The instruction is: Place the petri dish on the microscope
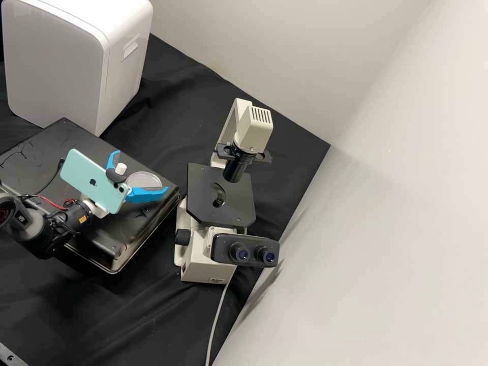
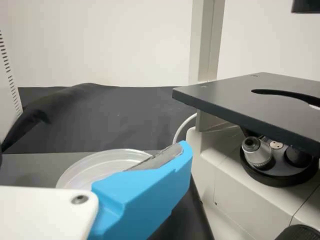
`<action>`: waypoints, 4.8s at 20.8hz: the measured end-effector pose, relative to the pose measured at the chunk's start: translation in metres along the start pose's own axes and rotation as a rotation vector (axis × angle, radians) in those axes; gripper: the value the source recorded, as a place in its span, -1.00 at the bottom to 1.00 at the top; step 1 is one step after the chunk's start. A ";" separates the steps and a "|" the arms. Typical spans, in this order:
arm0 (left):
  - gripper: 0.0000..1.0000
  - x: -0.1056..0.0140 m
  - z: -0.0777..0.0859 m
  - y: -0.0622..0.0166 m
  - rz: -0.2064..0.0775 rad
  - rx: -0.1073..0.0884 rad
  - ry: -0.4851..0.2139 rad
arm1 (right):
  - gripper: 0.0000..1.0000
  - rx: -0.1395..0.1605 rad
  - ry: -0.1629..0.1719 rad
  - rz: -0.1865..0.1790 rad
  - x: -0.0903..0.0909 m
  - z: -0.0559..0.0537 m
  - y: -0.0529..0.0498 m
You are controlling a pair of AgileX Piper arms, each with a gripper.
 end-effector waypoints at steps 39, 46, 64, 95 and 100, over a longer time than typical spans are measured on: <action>1.00 -0.002 0.007 -0.0026 -0.015 -0.001 -0.034 | 1.00 -0.008 -0.058 -0.006 -0.004 0.022 -0.002; 1.00 -0.002 0.007 -0.0026 -0.015 -0.001 -0.034 | 1.00 -0.005 -0.053 -0.005 0.006 0.025 -0.009; 1.00 0.000 -0.001 -0.0011 -0.006 0.000 0.010 | -1.00 -0.014 -0.047 0.021 0.013 0.023 -0.017; 1.00 -0.001 0.005 -0.0022 -0.012 -0.002 -0.019 | -1.00 0.057 -0.046 0.009 0.012 0.019 -0.011; 1.00 -0.001 0.006 -0.0024 -0.014 -0.002 -0.026 | -1.00 0.082 -0.044 0.011 0.012 0.019 -0.011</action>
